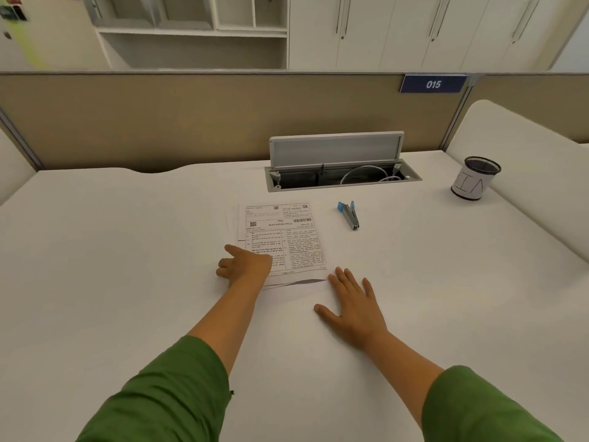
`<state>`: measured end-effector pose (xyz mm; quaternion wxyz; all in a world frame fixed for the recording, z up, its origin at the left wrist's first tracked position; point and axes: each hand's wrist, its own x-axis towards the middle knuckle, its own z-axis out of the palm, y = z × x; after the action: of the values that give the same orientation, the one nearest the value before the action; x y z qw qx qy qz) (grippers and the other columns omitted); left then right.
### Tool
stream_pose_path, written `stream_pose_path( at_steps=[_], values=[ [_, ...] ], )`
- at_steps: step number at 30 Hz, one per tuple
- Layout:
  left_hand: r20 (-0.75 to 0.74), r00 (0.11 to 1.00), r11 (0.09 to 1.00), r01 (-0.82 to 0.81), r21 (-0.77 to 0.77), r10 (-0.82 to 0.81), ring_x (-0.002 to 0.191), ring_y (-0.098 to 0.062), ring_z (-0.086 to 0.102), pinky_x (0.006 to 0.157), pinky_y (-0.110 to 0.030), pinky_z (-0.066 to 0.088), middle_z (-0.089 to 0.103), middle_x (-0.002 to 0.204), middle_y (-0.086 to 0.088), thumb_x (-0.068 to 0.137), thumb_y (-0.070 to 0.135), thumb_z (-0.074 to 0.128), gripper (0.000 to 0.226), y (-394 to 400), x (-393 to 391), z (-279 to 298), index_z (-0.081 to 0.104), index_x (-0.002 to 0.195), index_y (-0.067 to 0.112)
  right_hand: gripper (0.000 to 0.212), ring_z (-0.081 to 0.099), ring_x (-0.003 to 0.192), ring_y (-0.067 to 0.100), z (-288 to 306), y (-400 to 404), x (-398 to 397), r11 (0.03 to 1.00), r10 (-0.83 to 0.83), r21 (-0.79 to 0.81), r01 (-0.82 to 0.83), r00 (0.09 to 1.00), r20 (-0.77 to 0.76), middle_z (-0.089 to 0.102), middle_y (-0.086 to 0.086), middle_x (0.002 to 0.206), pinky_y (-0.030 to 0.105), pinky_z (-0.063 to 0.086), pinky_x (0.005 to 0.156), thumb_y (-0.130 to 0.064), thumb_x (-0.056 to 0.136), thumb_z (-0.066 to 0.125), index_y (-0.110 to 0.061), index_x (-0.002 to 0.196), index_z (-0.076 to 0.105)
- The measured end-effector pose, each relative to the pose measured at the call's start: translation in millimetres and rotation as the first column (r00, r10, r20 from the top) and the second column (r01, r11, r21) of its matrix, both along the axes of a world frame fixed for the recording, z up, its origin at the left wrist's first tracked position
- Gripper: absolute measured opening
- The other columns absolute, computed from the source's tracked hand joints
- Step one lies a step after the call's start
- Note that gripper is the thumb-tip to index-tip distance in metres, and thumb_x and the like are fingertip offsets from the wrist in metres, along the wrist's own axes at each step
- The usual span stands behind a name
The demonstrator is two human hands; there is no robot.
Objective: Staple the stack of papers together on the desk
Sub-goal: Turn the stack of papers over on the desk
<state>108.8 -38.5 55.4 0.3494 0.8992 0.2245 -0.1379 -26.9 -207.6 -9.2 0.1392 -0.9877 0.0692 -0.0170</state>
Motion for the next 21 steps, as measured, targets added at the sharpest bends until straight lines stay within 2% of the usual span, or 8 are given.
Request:
stream_pose_path(
  at_steps=[2,6,10,12,15,17,19,21],
  values=[
    [0.023,0.999,0.998,-0.023,-0.052,0.025,0.125,-0.035,0.033,0.093,-0.043,0.041,0.034,0.137,-0.02,0.075,0.027,0.066,0.089,-1.1,2.6,4.9,0.009,0.143,0.012,0.082,-0.005,0.143,0.007,-0.6,-2.6,4.7,1.0,0.008,0.017,-0.008,1.0,0.013,0.005,-0.007,0.157,0.039,-0.007,0.118,-0.071,0.081,0.022,-0.025,0.147,0.013],
    [0.048,0.998,0.999,-0.028,-0.026,0.029,0.115,-0.035,0.047,0.095,-0.046,0.044,0.048,0.127,-0.018,0.075,0.029,0.066,0.084,1.8,4.2,7.3,0.015,0.14,0.011,0.079,0.003,0.144,0.009,-0.8,-7.0,13.9,0.998,0.025,0.062,-0.029,0.997,0.069,0.017,-0.005,0.156,0.038,-0.003,0.118,-0.071,0.079,0.029,-0.024,0.143,0.026],
    [0.012,0.991,0.97,-0.131,-0.204,0.136,0.109,-0.034,0.053,0.093,-0.045,0.047,0.054,0.12,-0.017,0.072,0.022,0.069,0.066,-1.1,7.1,11.9,0.033,0.125,0.005,0.067,0.019,0.141,0.012,-0.1,-14.6,21.6,0.992,0.039,0.118,-0.055,0.991,0.129,0.038,-0.002,0.146,0.035,0.005,0.117,-0.065,0.08,0.04,-0.021,0.131,0.044],
    [-0.016,0.989,0.943,-0.146,-0.301,0.148,0.105,-0.034,0.055,0.093,-0.044,0.048,0.059,0.118,-0.016,0.071,0.019,0.069,0.058,-2.9,6.7,13.7,0.044,0.121,0.003,0.056,0.033,0.134,0.014,2.1,-17.0,25.6,0.988,0.039,0.141,-0.064,0.984,0.176,0.05,-0.003,0.132,0.034,0.012,0.115,-0.06,0.08,0.046,-0.02,0.119,0.054],
    [-0.034,0.992,0.959,-0.125,-0.253,0.12,0.107,-0.033,0.055,0.096,-0.042,0.046,0.06,0.117,-0.014,0.071,0.027,0.068,0.051,-3.8,4.8,9.2,0.053,0.115,0.005,0.042,0.053,0.105,0.017,5.8,-18.0,28.3,0.982,0.042,0.166,-0.086,0.966,0.255,0.058,-0.003,0.102,0.033,0.033,0.104,-0.053,0.08,0.051,-0.017,0.099,0.061],
    [-0.049,0.988,0.963,-0.154,-0.223,0.147,0.109,-0.033,0.053,0.098,-0.041,0.043,0.058,0.12,-0.014,0.071,0.032,0.07,0.056,-1.8,3.9,7.8,0.051,0.116,0.004,0.039,0.052,0.089,0.017,8.0,-18.4,29.0,0.976,0.024,0.203,-0.083,0.96,0.277,0.056,-0.002,0.093,0.028,0.041,0.09,-0.051,0.08,0.053,-0.014,0.092,0.061],
    [-0.065,0.98,0.962,-0.196,-0.192,0.187,0.114,-0.032,0.049,0.101,-0.038,0.04,0.055,0.124,-0.015,0.071,0.038,0.071,0.062,2.8,3.0,7.7,0.05,0.119,0.005,0.039,0.05,0.083,0.017,8.0,-18.9,29.7,0.971,0.002,0.228,-0.068,0.961,0.276,0.054,-0.002,0.091,0.024,0.042,0.079,-0.051,0.079,0.055,-0.013,0.088,0.059],
    [-0.068,0.978,0.974,-0.203,-0.102,0.197,0.116,-0.032,0.045,0.1,-0.035,0.036,0.053,0.123,-0.015,0.073,0.044,0.069,0.06,8.0,0.8,10.1,0.052,0.118,0.007,0.039,0.049,0.082,0.016,5.7,-19.4,30.3,0.97,-0.001,0.235,-0.066,0.962,0.274,0.053,-0.003,0.091,0.021,0.039,0.074,-0.052,0.079,0.055,-0.014,0.088,0.059]
  ],
)
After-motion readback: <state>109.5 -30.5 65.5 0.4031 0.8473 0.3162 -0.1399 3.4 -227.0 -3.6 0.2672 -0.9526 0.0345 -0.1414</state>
